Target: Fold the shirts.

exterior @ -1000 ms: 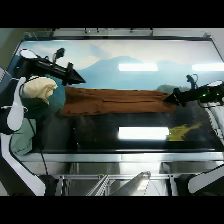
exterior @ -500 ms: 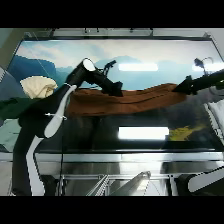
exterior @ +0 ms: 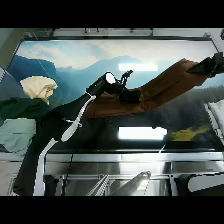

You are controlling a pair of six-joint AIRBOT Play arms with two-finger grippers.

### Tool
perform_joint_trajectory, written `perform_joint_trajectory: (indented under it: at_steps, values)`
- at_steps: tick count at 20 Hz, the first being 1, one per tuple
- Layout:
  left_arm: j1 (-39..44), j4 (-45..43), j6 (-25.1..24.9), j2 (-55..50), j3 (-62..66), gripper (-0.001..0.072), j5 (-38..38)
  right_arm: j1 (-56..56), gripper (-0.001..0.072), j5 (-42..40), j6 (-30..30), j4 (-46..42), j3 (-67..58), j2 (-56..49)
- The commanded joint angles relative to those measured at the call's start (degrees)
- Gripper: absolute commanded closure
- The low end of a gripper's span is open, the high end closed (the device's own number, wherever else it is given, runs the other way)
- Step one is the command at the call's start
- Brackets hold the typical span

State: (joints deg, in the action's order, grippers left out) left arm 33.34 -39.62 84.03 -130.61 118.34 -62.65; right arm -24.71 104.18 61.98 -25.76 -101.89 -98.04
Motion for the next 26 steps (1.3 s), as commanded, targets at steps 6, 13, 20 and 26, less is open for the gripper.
perform_joint_trajectory:
  at_steps: [6, 13, 20, 26]
  values:
    - [-14.62, 33.86, -15.41, 13.00, -2.10, 0.0691, -17.64, 19.47, 0.0696, -11.19, 3.91, 0.76, -0.13, 0.26]
    - [-36.68, 33.46, -16.11, 38.64, -2.14, 0.0689, -32.24, 44.94, 0.0696, -37.20, 4.48, -2.29, -0.15, -12.83]
    - [-40.09, 28.79, -17.55, 48.00, -2.14, 0.0689, -36.81, 53.05, 0.0206, -41.59, -0.09, 2.69, -0.20, -19.67]
    - [-38.97, 28.65, -18.43, 47.36, -4.50, 0.0689, -36.81, 31.10, 0.0336, -20.68, 3.80, 1.55, -0.09, -11.10]
